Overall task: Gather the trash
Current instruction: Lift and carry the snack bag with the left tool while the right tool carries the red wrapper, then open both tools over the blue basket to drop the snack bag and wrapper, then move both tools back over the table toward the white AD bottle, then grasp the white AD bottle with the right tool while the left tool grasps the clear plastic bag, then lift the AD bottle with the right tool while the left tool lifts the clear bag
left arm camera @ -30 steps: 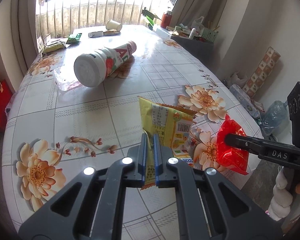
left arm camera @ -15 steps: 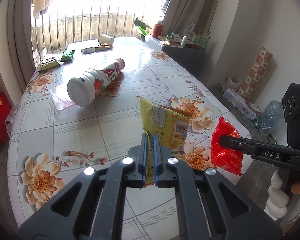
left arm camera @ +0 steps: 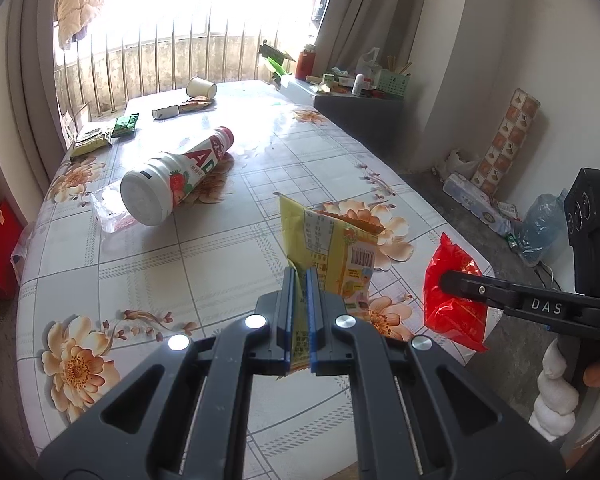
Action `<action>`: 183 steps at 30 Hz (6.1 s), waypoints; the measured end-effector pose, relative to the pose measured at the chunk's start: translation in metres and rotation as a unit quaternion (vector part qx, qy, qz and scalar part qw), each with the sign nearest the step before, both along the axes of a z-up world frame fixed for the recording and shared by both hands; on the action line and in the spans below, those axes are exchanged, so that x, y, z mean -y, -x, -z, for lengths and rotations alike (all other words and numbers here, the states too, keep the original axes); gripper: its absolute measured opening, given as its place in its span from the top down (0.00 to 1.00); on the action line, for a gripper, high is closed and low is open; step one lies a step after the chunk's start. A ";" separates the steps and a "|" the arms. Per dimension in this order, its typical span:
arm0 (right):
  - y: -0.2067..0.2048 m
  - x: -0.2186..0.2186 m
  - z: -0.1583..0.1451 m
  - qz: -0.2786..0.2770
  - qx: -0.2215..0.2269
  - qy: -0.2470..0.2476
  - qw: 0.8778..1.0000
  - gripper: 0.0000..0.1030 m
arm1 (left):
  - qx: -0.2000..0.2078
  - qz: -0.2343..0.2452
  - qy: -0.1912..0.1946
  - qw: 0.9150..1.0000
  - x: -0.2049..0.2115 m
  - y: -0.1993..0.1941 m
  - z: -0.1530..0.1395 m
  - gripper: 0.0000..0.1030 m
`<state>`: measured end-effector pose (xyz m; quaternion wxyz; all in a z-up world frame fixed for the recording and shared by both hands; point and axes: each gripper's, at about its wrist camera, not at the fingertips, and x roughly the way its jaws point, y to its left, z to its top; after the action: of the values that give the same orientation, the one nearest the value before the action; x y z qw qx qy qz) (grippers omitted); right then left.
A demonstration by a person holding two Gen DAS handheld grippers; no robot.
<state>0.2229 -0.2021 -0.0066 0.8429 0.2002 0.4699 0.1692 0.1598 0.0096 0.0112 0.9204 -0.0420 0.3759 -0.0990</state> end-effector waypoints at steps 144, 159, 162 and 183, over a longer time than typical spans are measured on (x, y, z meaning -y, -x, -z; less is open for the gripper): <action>-0.192 -0.153 0.023 -0.190 -0.117 0.093 0.970 0.33 | -0.066 -0.121 0.054 0.989 -0.238 -0.154 0.032 0.43; -0.077 -0.080 0.013 -0.148 -0.031 0.202 0.968 0.35 | -0.124 -0.063 -0.096 0.986 -0.171 -0.188 0.075 0.84; -0.068 -0.084 0.018 -0.152 -0.017 0.236 0.960 0.38 | -0.119 -0.074 -0.099 0.985 -0.163 -0.173 0.073 0.92; -0.027 -0.036 0.023 -0.118 -0.040 0.134 0.983 0.38 | -0.158 -0.080 0.115 0.977 -0.109 0.027 0.071 0.64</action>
<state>0.2499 -0.1666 -0.0299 0.8167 0.0348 0.5422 0.1945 0.1330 0.1187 -0.0600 0.8435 -0.1928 0.4978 -0.0593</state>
